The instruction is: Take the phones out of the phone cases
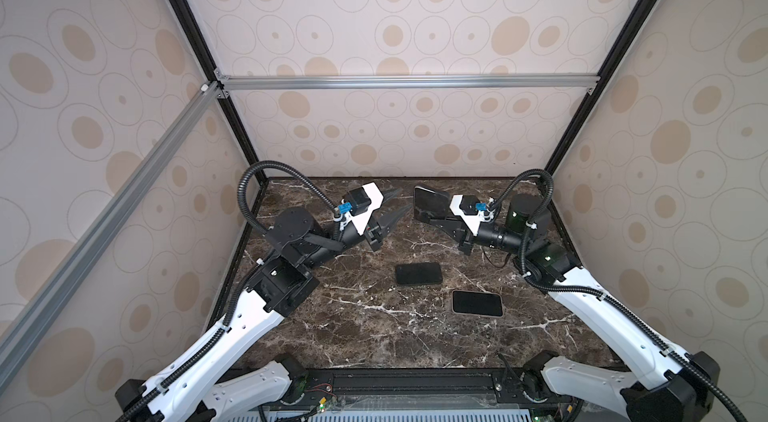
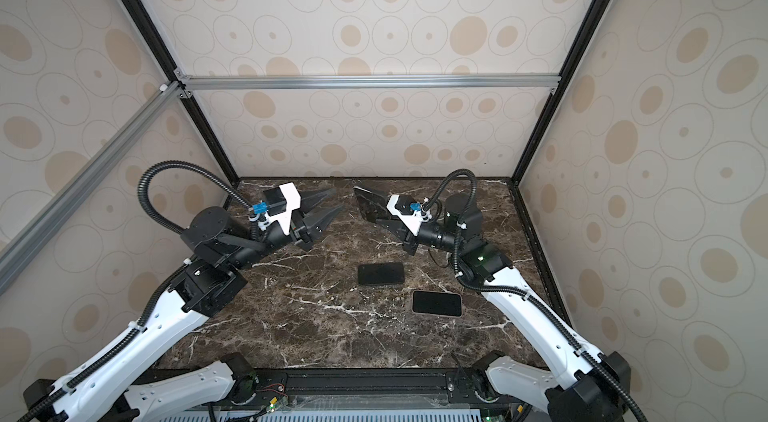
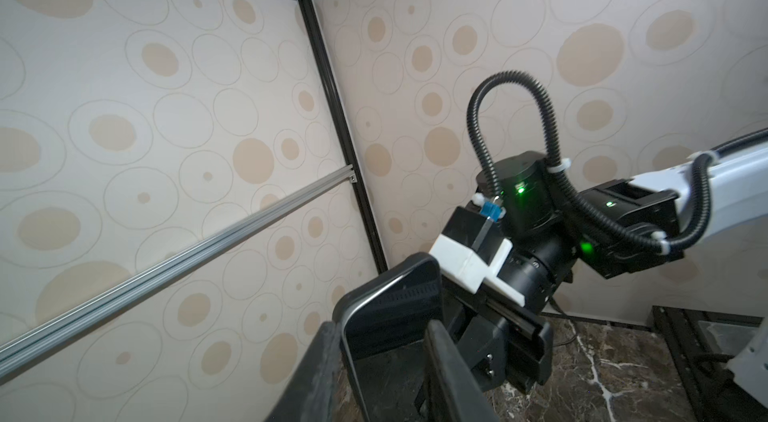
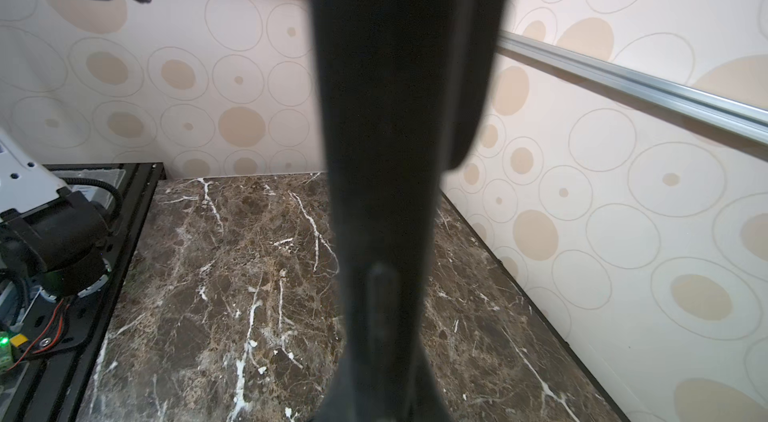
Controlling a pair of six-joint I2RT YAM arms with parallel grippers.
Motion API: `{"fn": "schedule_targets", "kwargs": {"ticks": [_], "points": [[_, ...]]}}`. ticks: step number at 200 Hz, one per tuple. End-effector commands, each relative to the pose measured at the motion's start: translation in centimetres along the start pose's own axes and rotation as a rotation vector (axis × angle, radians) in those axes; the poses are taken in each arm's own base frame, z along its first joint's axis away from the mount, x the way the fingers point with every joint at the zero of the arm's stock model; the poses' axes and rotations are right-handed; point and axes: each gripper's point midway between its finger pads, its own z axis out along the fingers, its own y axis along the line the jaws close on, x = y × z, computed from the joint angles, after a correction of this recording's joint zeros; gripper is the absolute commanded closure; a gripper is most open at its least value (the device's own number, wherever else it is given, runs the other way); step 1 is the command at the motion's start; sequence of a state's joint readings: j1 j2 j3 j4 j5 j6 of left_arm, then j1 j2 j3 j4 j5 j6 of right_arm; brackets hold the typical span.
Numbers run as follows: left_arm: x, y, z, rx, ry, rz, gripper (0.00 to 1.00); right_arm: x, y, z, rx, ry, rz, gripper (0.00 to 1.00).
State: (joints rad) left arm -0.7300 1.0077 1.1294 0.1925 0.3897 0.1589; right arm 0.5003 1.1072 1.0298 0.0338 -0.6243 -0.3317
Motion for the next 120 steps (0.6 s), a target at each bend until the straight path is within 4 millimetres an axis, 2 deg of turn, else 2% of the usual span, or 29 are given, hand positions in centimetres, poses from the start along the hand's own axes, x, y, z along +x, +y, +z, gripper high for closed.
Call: {"fn": "schedule_targets", "kwargs": {"ticks": [1,42,120], "points": [[0.3,0.2,0.7,-0.044,0.018,0.083,0.67,-2.4,0.2,-0.8,0.027,-0.070,-0.055,1.00],[0.9,-0.6,1.8,-0.041,0.028,0.094,0.73,-2.8,1.1,-1.0,0.001,-0.078,-0.076,1.00],[0.2,-0.2,1.6,-0.090,0.009,0.113,0.76,-2.7,1.3,-0.8,-0.005,-0.076,-0.078,1.00]]}}
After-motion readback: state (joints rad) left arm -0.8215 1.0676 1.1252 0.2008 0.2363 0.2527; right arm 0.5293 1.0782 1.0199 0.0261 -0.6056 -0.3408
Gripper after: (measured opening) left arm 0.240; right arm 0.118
